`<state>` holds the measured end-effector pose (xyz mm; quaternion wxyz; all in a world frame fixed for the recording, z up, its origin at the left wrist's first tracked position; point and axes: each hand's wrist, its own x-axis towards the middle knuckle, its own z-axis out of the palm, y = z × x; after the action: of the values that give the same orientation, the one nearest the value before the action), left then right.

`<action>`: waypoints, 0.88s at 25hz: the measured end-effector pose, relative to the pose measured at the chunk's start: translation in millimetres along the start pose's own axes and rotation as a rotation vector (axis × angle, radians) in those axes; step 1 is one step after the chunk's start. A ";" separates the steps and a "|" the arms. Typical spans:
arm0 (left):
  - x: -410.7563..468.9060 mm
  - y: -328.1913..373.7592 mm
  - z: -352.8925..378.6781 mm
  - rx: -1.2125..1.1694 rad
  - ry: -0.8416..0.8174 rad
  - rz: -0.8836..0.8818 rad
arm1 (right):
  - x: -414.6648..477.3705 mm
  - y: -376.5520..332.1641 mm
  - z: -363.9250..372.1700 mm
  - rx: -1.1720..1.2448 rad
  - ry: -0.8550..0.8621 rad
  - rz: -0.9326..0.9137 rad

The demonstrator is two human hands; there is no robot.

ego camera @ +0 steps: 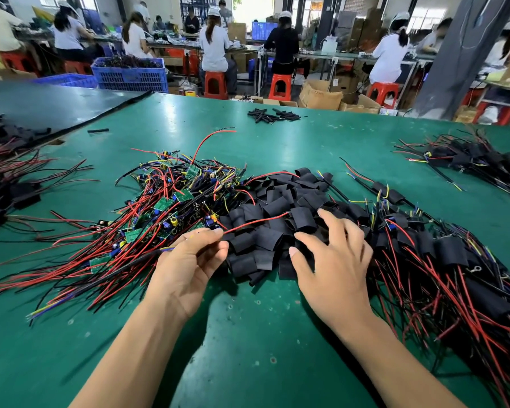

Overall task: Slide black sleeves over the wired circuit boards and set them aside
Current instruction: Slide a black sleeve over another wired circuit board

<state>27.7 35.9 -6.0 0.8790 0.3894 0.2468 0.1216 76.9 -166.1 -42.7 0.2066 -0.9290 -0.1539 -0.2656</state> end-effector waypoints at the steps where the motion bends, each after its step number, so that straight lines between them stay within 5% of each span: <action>1: 0.1 -0.5 0.1 0.002 0.006 -0.003 | 0.5 0.3 0.9 -0.033 -0.040 -0.016; 6: -0.3 -2.1 -0.2 0.020 0.002 -0.009 | 4.2 1.2 -1.5 -0.047 -0.143 0.023; 9: -1.9 -1.4 0.4 0.017 -0.026 -0.002 | 6.4 -4.4 -6.8 0.059 0.010 0.037; 13: -3.5 0.0 2.2 -0.003 -0.056 -0.046 | 7.4 -3.2 -18.6 0.527 0.241 0.151; 22: -3.6 -1.1 3.3 0.019 -0.090 -0.105 | 17.1 -6.8 -22.9 1.431 -0.170 0.654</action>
<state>26.3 31.7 -3.7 0.8907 0.3894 0.2282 0.0552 78.3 -167.8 -13.4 0.8091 -0.5857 -0.0218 0.0438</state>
